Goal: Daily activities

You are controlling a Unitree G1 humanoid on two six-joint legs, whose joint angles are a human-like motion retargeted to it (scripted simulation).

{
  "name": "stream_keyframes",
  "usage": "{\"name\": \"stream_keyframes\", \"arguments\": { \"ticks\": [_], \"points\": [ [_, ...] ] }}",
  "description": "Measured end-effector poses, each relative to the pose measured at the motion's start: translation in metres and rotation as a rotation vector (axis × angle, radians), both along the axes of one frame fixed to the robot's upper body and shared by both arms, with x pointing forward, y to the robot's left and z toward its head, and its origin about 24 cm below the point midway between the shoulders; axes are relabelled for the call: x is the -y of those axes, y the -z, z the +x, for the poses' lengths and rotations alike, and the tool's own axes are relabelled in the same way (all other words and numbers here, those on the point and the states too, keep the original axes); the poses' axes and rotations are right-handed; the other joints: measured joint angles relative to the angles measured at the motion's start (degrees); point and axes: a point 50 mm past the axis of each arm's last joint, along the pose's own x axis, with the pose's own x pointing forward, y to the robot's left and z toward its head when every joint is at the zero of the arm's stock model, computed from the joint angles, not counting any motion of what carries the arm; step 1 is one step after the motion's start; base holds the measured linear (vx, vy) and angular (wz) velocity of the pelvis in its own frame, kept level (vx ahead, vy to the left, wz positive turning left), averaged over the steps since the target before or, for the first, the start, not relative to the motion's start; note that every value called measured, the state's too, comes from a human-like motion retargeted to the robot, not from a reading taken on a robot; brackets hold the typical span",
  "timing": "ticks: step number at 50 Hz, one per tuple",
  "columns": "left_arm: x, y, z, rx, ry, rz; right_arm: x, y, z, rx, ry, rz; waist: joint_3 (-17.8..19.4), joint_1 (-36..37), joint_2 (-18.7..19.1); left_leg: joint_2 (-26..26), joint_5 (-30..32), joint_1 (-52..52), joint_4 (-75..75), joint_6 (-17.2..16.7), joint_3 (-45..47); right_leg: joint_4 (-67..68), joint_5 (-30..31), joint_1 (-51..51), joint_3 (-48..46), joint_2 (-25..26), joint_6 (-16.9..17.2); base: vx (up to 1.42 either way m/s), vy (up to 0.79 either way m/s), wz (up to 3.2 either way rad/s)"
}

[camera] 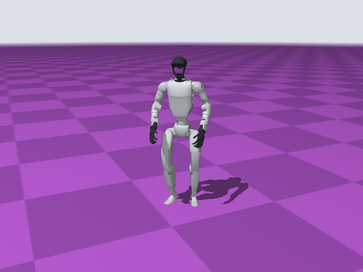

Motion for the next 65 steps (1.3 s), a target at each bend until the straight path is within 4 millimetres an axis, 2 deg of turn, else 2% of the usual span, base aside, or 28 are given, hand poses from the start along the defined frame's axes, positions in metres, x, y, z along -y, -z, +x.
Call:
{"name": "stream_keyframes", "arguments": {
  "ticks": [10,19,35,45,53,55,58,65],
  "points": [
    [0.042,-0.046,0.037,0.209,0.002,-0.303,-0.029,-0.044,0.02,0.136,-0.035,0.291,-1.1,1.7,1.9,1.1,-1.1,-2.1,2.7,-0.9,-1.2,-4.1,1.6,1.5,-1.2,1.2,-0.5,0.0,0.0,0.0],
    [0.068,-0.07,0.066,0.296,-0.02,-0.49,-0.035,-0.069,0.025,0.194,-0.001,0.525,-2.0,1.5,2.9,1.1,-1.1,-3.0,3.1,-1.8,-2.6,-3.1,1.3,0.9,-1.7,0.9,-0.9,0.0,0.0,0.0],
    [0.098,-0.082,0.12,0.292,-0.207,-0.713,-0.012,-0.079,0.038,0.227,0.222,0.824,-3.1,-0.7,4.0,0.5,-0.1,-4.1,1.5,-3.0,-4.5,1.4,0.0,-2.3,-1.6,-0.1,-1.0,0.0,0.0,0.0],
    [0.101,-0.082,0.149,0.259,-0.39,-0.77,0.012,-0.096,0.061,0.346,0.416,0.932,-3.5,-2.7,4.6,-0.2,2.2,-4.9,-1.1,-3.8,-6.0,2.6,-0.4,-4.3,-2.0,-0.7,-1.4,0.0,0.0,0.0],
    [0.104,-0.083,0.159,0.218,-0.484,-0.817,0.016,-0.098,0.074,0.36,0.516,0.985,-3.2,-3.0,4.9,-0.5,3.3,-5.5,-1.7,-3.9,-7.2,2.7,-0.2,-4.8,-2.4,-0.9,-1.8,0.0,0.0,0.0],
    [0.108,-0.085,0.16,0.216,-0.47,-0.838,0.014,-0.098,0.075,0.351,0.512,1.004,-3.1,-2.8,4.9,-0.5,3.2,-5.7,-1.5,-3.9,-7.5,2.7,-0.1,-4.8,-2.4,-1.0,-1.8,0.0,0.0,0.0],
    [0.115,-0.093,0.162,0.229,-0.394,-0.867,0.0,-0.098,0.075,0.311,0.447,1.046,-3.0,-2.4,5.0,-0.5,2.9,-5.9,-1.1,-3.7,-7.9,2.7,0.0,-4.7,-2.5,-0.9,-1.8,0.0,0.0,0.0],
    [0.129,-0.119,0.159,0.282,-0.099,-0.908,-0.038,-0.095,0.066,0.162,0.221,1.135,-2.7,-0.8,5.2,-0.2,1.4,-6.7,1.3,-3.3,-8.8,2.5,0.4,-3.8,-2.7,-0.7,-1.6,0.0,0.0,0.0]
  ]
}}
